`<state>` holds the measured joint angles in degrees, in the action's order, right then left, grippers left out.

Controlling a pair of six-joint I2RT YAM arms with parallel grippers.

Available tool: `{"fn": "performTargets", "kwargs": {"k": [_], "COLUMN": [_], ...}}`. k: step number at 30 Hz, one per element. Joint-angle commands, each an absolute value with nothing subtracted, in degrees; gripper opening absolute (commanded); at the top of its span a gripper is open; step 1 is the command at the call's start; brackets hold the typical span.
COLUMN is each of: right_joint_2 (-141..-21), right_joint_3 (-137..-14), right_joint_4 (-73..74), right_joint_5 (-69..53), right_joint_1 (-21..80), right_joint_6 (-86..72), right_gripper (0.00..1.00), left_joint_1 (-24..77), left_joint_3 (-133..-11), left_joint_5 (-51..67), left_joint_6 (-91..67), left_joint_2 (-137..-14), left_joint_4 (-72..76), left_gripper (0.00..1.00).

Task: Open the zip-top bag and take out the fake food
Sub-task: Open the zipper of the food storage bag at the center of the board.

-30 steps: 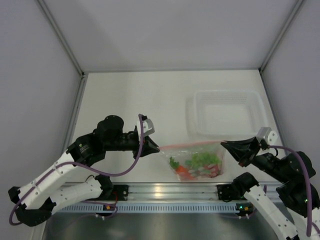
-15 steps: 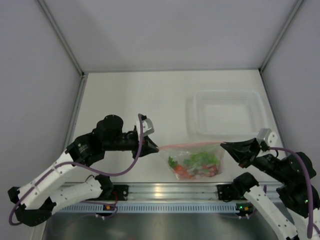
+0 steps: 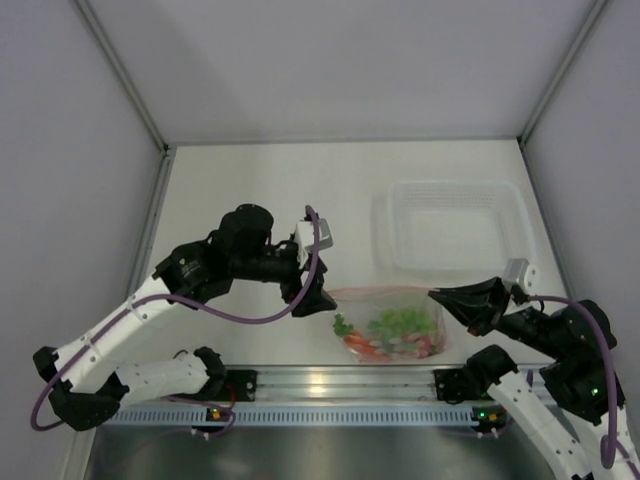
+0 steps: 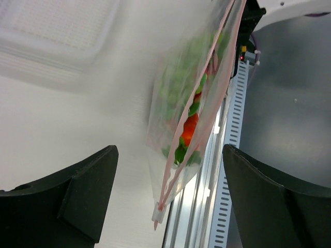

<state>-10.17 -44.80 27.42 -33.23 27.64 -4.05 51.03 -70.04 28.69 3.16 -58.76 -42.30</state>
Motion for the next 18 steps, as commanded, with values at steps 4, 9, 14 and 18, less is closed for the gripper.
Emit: {"fn": "performTargets", "kwargs": {"k": [4,9,14,18], "right_joint_2": [-9.8,-9.7,-10.0,-9.9], "right_joint_3": [-43.7,-43.4,-43.9,-43.8], "right_joint_4": [21.1,21.2,21.4,21.4], "right_joint_5": [-38.4,-38.5,-38.1,-38.2], "right_joint_1": [28.0,28.0,28.0,28.0], "right_joint_6": [-3.2,-3.2,-3.0,-3.0], "right_gripper": [0.00,0.00,0.00,0.00], "left_joint_1": [50.8,50.9,50.9,50.9], "left_joint_3": [-79.5,-81.8,-80.7,-79.1], "left_joint_5": [31.4,33.8,38.1,38.5], "left_joint_6": [4.0,4.4,5.2,4.7], "left_joint_2": [-63.5,-67.9,-70.3,-70.9], "left_joint_4": [-38.9,-37.8,-36.6,-34.6], "left_gripper": [0.88,0.80,0.71,0.67]}}
